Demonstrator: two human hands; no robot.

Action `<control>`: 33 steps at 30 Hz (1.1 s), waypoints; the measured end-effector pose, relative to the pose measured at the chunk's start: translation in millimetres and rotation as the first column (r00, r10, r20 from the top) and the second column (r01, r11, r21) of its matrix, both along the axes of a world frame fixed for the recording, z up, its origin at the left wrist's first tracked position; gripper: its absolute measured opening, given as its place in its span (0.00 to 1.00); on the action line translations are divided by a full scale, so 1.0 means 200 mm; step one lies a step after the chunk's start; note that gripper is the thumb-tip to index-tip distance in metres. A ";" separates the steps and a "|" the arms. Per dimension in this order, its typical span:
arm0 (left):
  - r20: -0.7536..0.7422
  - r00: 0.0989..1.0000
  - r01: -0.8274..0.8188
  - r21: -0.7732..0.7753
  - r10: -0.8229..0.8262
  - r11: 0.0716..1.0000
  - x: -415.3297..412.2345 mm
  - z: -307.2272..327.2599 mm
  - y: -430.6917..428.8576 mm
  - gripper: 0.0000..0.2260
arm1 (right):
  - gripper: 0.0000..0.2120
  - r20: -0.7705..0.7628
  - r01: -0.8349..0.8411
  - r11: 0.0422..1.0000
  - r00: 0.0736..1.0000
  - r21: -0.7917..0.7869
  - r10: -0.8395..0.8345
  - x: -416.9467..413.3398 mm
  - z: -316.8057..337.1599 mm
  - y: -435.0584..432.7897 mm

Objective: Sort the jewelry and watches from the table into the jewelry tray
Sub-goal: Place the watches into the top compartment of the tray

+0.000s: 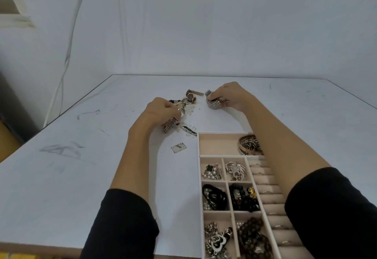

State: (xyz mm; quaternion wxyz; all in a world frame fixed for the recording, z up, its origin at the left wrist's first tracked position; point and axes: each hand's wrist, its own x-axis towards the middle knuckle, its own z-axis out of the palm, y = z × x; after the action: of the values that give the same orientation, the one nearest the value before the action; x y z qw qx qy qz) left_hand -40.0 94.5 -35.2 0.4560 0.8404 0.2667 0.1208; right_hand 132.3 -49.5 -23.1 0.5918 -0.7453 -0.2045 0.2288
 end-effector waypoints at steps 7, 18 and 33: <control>0.199 0.976 0.137 -0.234 -0.091 0.962 -0.04 0.09 -0.05 0.10 | 0.13 -0.230 -0.105 0.991 0.966 0.084 0.121 0.00 0.09 -0.17; 0.250 0.906 0.411 -0.319 -0.343 0.854 -0.11 0.22 -0.21 0.11 | 0.07 -0.164 -0.102 0.944 0.973 0.314 0.160 -0.27 0.11 -0.44; -0.071 0.845 0.507 -0.211 -0.530 0.836 -0.11 0.19 -0.30 0.12 | 0.10 -0.222 -0.038 0.923 0.966 0.383 0.132 -0.35 0.07 -0.51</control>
State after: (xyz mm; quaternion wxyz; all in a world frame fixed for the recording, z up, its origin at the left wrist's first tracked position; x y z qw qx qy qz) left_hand -62.5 35.2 3.2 0.5293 0.8414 0.0669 -0.0859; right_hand 61.8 -151.9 -8.8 0.7334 -0.5749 -0.2026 0.3009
